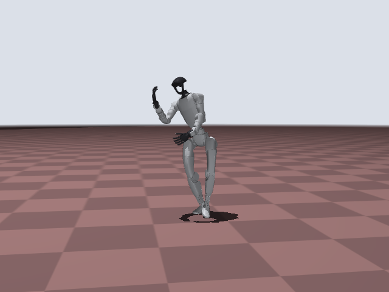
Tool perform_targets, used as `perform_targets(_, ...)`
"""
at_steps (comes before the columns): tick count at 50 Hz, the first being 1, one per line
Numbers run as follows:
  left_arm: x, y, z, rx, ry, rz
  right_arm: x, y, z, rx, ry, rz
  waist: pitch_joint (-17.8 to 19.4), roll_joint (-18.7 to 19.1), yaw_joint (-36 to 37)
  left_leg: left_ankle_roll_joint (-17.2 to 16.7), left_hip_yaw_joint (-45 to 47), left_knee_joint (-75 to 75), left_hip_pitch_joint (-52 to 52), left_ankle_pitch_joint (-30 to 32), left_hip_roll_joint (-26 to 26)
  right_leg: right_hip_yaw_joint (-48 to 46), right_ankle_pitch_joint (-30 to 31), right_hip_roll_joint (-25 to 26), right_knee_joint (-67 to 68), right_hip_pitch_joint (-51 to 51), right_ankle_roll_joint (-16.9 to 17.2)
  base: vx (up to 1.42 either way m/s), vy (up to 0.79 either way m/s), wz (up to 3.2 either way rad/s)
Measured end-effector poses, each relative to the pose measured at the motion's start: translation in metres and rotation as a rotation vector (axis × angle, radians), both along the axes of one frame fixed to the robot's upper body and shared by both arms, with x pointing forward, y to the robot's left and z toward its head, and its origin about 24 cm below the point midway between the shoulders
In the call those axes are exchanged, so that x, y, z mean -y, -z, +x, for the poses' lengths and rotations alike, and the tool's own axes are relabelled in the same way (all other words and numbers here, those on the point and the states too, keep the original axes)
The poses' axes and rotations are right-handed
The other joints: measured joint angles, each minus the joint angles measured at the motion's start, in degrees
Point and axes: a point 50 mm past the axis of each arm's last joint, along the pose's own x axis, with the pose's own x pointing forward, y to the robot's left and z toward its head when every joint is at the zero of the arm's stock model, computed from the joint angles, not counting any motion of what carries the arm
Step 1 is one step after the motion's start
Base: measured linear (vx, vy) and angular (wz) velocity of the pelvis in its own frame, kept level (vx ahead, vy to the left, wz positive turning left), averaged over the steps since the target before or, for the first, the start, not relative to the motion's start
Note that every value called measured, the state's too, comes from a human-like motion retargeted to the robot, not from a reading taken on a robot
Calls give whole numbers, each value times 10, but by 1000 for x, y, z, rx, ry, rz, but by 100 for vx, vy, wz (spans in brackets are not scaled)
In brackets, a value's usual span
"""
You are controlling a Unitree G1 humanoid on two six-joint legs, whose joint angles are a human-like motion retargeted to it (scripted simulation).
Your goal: Kungfu
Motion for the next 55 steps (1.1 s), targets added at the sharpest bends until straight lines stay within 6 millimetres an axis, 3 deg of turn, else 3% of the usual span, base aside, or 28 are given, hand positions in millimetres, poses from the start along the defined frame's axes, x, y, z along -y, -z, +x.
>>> perform_targets(3, -39, -9, 13, 72, -94, 125, 37, -49, -38, 237, 286, 140, -11, -13, 17, 50, 13, 271, -46, -75, 87, -25, 20, 0, -42, 36, 7, 6, -29, 57)
perform_targets(7, -104, -6, 11, 75, -322, 253, 61, -82, -81, 467, 587, 330, -28, -2, 75, 139, -58, 556, -162, -178, 249, -10, 45, 60, -98, 70, 25, 9, -37, -73)
perform_targets(10, -159, -8, 1, 88, -593, 324, 68, -90, -111, 590, 663, 498, -15, -14, 111, 222, -82, 536, -231, -206, 391, 36, 49, 73, -92, 90, 27, 6, -7, -136)
perform_targets(11, -179, -11, -4, 99, -695, 363, 69, -88, -119, 632, 672, 555, -9, -24, 112, 238, -88, 465, -259, -188, 410, 48, 52, 65, -84, 92, 28, -7, 11, -104)
perform_targets(13, -215, -17, -15, 117, -884, 453, 70, -81, -133, 703, 684, 658, -5, -49, 103, 238, -98, 275, -296, -116, 395, 63, 58, 32, -72, 91, 30, -16, 9, -40)
perform_targets(15, -242, -19, -27, 95, -1050, 557, 68, -73, -143, 760, 705, 738, -10, -79, 84, 196, -129, 29, -297, -12, 315, 65, 61, -12, -69, 88, 33, -16, 0, 32)
perform_targets(17, -256, -11, -39, 23, -1181, 610, 67, -68, -150, 817, 739, 760, -16, -103, 87, 181, -180, -158, -273, -25, 255, 75, 64, -49, -73, 87, 37, -17, -2, 17)
perform_targets(20, -262, -1, -52, -57, -1301, 571, 65, -67, -158, 891, 788, 736, -15, -122, 107, 214, -245, -215, -274, -125, 214, 94, 57, -85, -49, 68, 47, -11, 4, -29)
perform_targets(21, -266, 4, -61, -87, -1326, 551, 64, -66, -157, 886, 790, 719, -11, -118, 106, 207, -253, -181, -280, -114, 219, 99, 54, -85, -39, 68, 51, 10, 12, -53)
perform_targets(24, -267, 23, -85, -190, -1385, 495, 62, -62, -151, 851, 785, 676, -17, -106, 95, 230, -228, 0, -313, -140, 243, 103, 46, -89, -3, 51, 55, 18, 15, -36)
perform_targets(27, -255, 42, -103, -253, -1430, 445, 64, -59, -146, 828, 796, 649, -30, -87, 110, 257, -209, 225, -334, -182, 302, 116, 39, -68, 22, 37, 40, 20, 9, -66)
perform_targets(32, -233, 56, -112, -290, -1515, 405, 67, -59, -142, 798, 817, 628, -28, -33, 123, 252, -183, 496, -309, -206, 358, 122, 43, -11, 2, 41, 34, 9, 10, -45)
perform_targets(35, -222, 62, -114, -311, -1508, 376, 70, -59, -139, 761, 803, 632, -33, -15, 124, 212, -154, 586, -268, -196, 347, 123, 49, 13, -19, 39, 35, 5, -2, -15)
perform_targets(38, -212, 67, -116, -326, -1481, 346, 74, -58, -135, 723, 797, 624, -42, -11, 114, 170, -134, 623, -238, -169, 307, 115, 56, 18, -39, 37, 35, 5, -5, 19)
perform_targets(42, -199, 71, -116, -334, -1458, 310, 76, -57, -132, 699, 811, 584, -50, -11, 101, 139, -103, 629, -214, -149, 260, 102, 68, 18, -68, 41, 32, 4, 6, 36)
perform_targets(50, -178, 76, -116, -334, -1421, 249, 73, -51, -122, 660, 834, 487, -60, -15, 99, 144, -54, 580, -182, -156, 225, 66, 88, 14, -109, 53, 17, 4, 17, 39)
perform_targets(55, -177, 75, -117, -321, -1434, 222, 67, -45, -110, 607, 831, 434, -70, -14, 106, 151, -42, 554, -170, -158, 239, 28, 81, 17, -119, 63, 5, 9, 17, 56)
